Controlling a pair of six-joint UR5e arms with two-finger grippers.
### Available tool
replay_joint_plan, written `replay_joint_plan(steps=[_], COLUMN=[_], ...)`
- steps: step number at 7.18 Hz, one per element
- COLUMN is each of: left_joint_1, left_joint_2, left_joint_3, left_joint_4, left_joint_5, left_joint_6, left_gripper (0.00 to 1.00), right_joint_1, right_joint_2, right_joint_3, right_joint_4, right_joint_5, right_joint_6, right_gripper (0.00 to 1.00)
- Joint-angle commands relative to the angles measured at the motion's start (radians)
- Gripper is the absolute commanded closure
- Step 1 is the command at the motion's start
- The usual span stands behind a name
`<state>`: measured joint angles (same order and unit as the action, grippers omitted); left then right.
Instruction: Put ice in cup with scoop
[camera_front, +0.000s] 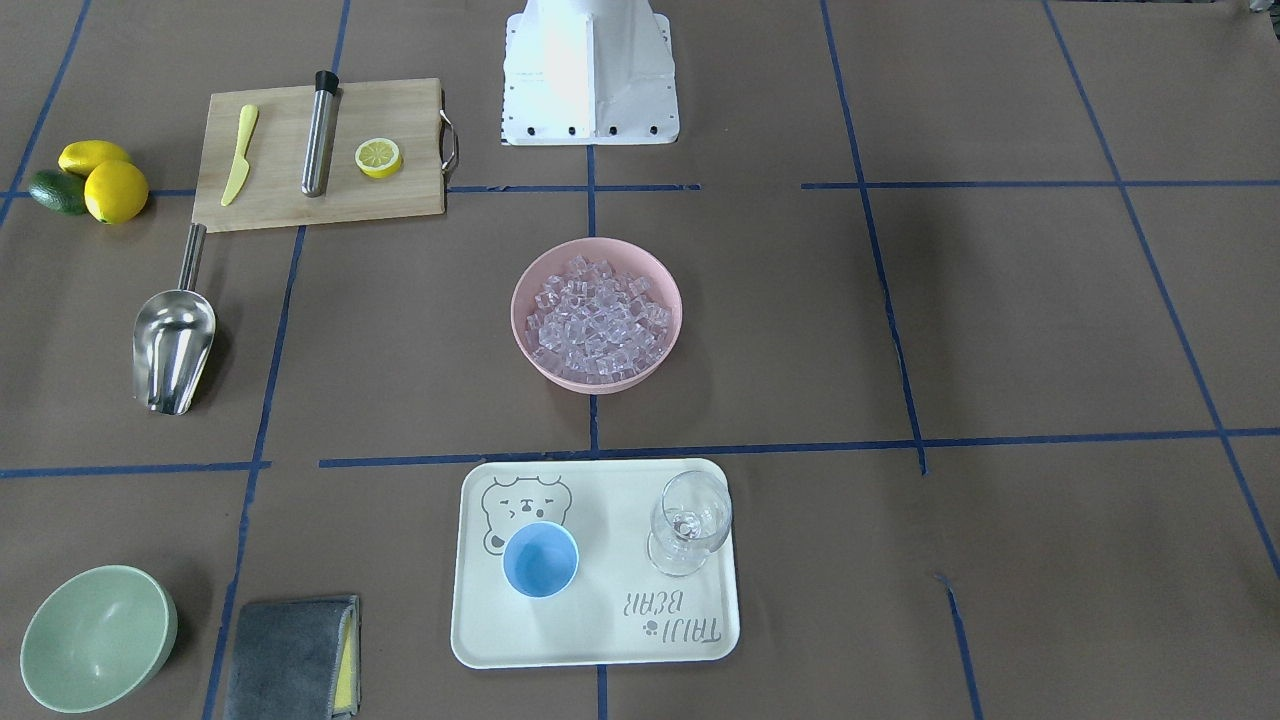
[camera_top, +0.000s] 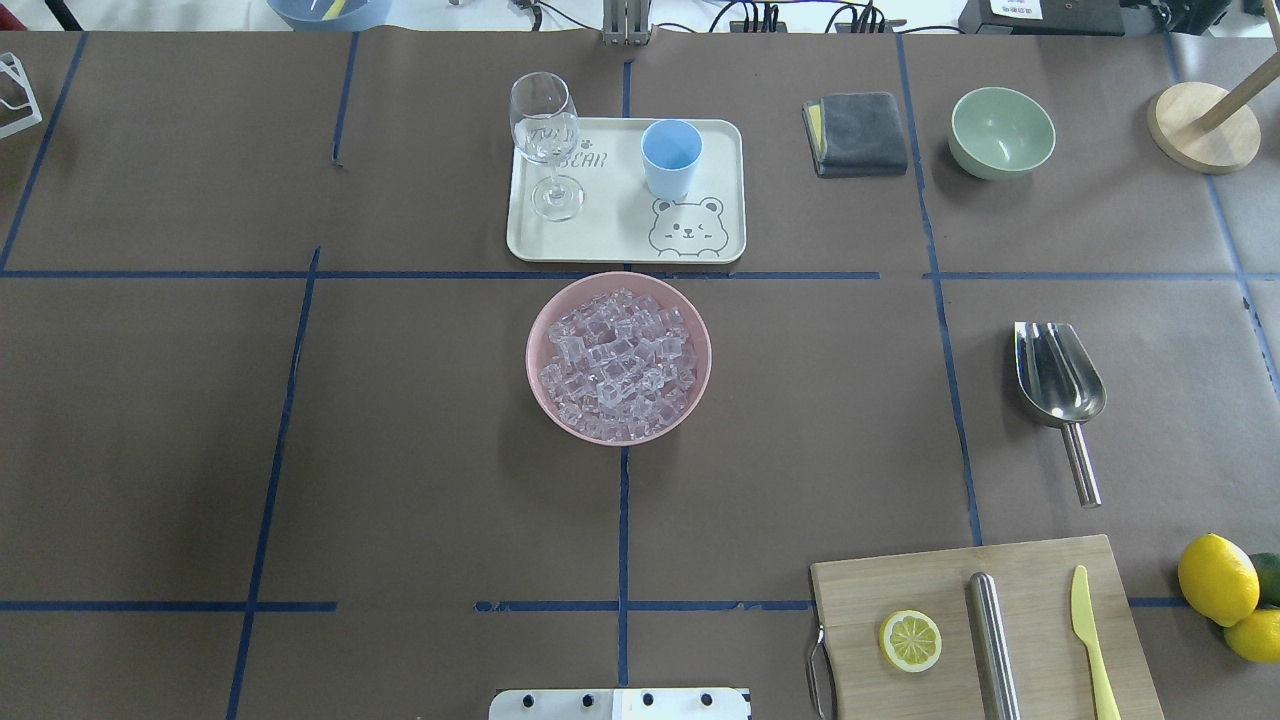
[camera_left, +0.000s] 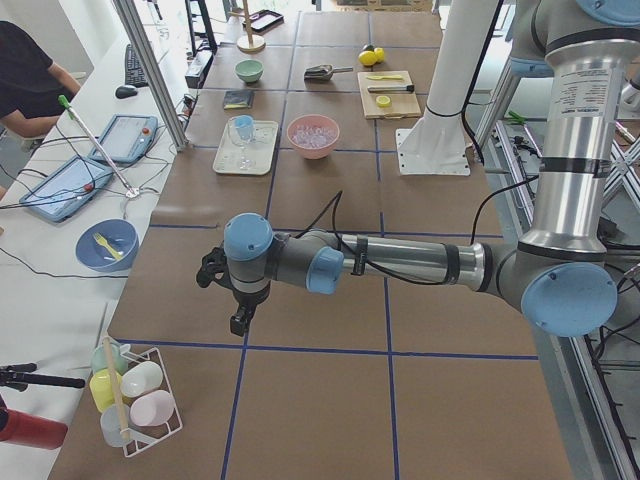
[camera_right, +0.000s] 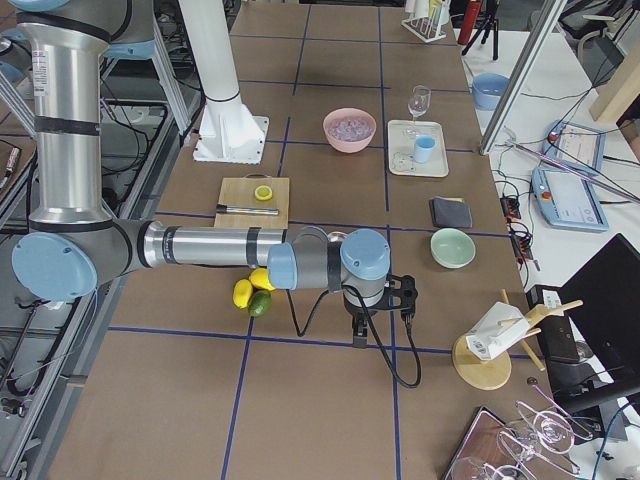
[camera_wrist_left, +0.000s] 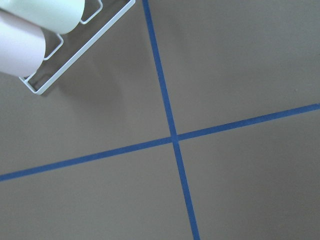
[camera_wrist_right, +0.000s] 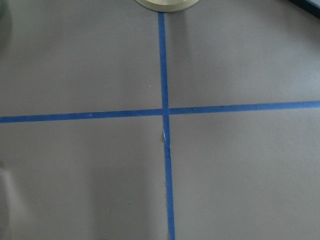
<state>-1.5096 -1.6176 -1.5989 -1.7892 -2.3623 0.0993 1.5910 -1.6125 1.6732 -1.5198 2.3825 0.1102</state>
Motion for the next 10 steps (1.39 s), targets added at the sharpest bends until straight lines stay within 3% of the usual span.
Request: replay_joint_plan(steps=[1,4,5,7,8,9,10], left_joint_1=[0.132,0.336,0.382,0.513,0.567,0.635,0.694], left_joint_2=[-0.021,-0.089,-0.109,-0.122,-0.169,-0.230,-0.263], left_joint_3=[-0.044,-0.188,-0.193,-0.127,-0.069,-0.035,-0.009], left_joint_4=[-0.076,-0.081,-0.192,-0.529,-0.609,-0.610,-0.611], left_joint_5=[-0.026,-0.026,-0.028,-0.029,-0.031,-0.041,-0.116], left_joint_6=[-0.009,0.002,0.000,-0.009,-0.003,-0.001,-0.001], left_gripper=[0.00,0.00,0.00,0.00,0.00,0.00,0.00], right_joint_1=[-0.026,-0.127,-0.144,-0.187,-0.210,-0.253,-0.293], right_joint_2=[0.055,0.046,0.046,0.043,0.040,0.040,0.040], right_joint_3=[0.059,0.052,0.057,0.113,0.144,0.173,0.213], right_joint_4=[-0.011,-0.002,-0.002,0.000,0.000,0.001,0.001], right_joint_5=[0.015,0.012,0.014,0.012,0.015,0.009,0.006], right_joint_6=[0.049,0.057,0.063,0.133,0.196,0.280,0.336], right_gripper=[0.00,0.00,0.00,0.00,0.00,0.00,0.00])
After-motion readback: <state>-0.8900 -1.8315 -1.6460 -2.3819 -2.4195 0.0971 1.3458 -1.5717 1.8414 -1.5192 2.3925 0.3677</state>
